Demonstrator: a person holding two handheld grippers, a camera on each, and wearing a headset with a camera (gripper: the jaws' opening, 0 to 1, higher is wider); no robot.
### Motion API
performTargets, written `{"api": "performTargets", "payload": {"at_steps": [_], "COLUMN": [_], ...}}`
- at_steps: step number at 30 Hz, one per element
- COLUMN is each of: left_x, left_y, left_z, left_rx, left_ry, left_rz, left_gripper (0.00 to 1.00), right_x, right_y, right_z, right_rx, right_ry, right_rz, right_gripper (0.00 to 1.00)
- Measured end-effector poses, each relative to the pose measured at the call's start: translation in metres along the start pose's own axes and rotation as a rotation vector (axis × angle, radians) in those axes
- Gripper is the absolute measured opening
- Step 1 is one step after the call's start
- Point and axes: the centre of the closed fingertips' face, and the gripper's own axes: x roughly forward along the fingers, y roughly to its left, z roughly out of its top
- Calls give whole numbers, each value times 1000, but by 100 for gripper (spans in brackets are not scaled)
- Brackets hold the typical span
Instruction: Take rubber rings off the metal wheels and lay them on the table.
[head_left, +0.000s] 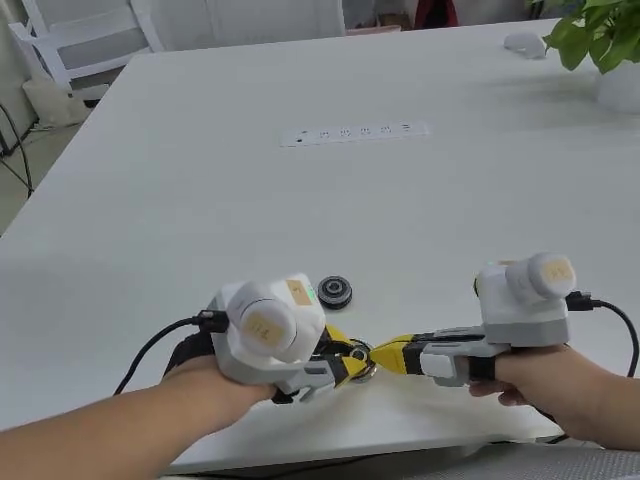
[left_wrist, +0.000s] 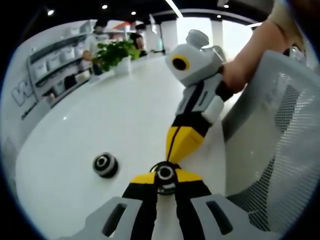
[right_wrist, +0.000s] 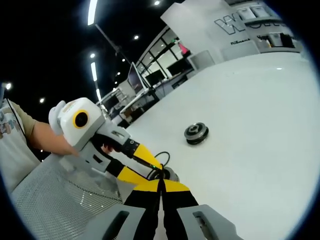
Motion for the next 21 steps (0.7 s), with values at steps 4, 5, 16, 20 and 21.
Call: {"api": "performTargets", "payload": {"at_steps": [4,5,16,20,21], "left_x": [0,0,-2,-4,-5], "left_y": [1,0,0,-2,-3], "left_z": [0,0,2,1,2], "left_rx": [3,5,-1,-1,-2], "left_ry": [-2,-1,-2,-1,-3], "left_rz": [-16,-17,-35,-48,-49], "left_gripper": [13,13,15,17,18], "right_x": [0,0,-2,-2,-2], "right_y": [0,0,1,1,2], "right_z": [1,1,4,5,5], "right_rx": [4,5,11,15,16], "right_ry": [0,-1,-6,-7,-8], "right_rz": [1,2,7,10,11], "right_gripper": [0,0,0,0,0]}}
